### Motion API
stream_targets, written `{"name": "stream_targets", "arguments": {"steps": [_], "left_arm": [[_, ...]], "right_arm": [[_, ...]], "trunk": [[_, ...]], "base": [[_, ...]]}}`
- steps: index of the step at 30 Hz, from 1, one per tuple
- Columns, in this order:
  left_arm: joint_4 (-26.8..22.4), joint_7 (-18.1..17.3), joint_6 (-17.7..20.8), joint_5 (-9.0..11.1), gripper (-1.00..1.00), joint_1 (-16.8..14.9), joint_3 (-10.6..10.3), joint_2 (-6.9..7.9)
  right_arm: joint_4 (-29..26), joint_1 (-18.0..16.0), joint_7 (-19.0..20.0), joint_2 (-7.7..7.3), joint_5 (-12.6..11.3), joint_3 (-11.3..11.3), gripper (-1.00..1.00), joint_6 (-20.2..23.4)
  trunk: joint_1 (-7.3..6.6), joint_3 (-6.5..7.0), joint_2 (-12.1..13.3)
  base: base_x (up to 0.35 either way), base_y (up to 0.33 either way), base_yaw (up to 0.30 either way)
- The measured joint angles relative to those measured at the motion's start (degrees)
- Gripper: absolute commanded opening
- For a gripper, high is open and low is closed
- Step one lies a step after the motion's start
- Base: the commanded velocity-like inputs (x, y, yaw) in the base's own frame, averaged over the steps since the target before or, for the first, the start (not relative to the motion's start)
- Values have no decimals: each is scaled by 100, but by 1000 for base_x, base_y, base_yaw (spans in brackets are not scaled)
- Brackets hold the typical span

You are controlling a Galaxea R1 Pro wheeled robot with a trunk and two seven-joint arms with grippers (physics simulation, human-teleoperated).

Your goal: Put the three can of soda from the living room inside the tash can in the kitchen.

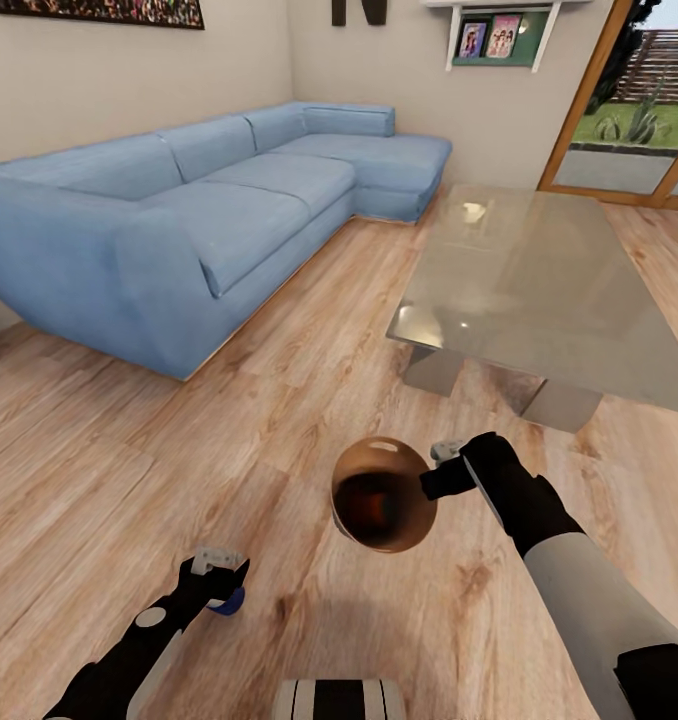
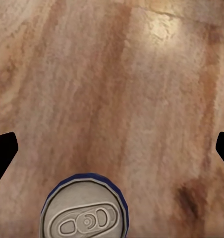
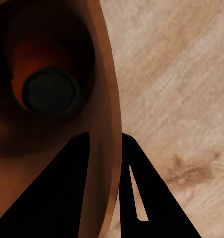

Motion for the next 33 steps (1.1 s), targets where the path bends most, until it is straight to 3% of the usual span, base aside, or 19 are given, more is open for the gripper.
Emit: {"name": "stream_targets", "arguments": {"steps": [5,16,20,24,29,33], "left_arm": [[0,-17,3,2,100,0,18,7],[-6,-26,16,6,100,-1,36,41],[-8,-15,6,10,100,-1,32,42],[-6,-1,4,6,100,0,32,31],[-6,1,4,4,100,0,24,13],[-8,1,4,4,100,0,23,10]], "right_arm": [[1,9,2,-8,9,1,-100,-1],[1,9,-6,-40,100,-1,-100,-21],[-1,9,13,-38,-95,7,-100,18],[1,11,-4,-40,77,12,-100,-16],[1,13,4,-39,-20,17,-100,5],[2,16,-2,-46,56,22,-100,-11]], "trunk": [[11,-88,-5],[10,-89,-5],[10,-89,-5],[10,-89,-5],[24,-199,-12],[23,-199,-12]], "base": [[0,0,0],[-3,78,0],[-10,85,0],[-2,20,0],[-1,4,0],[0,0,0]]}}
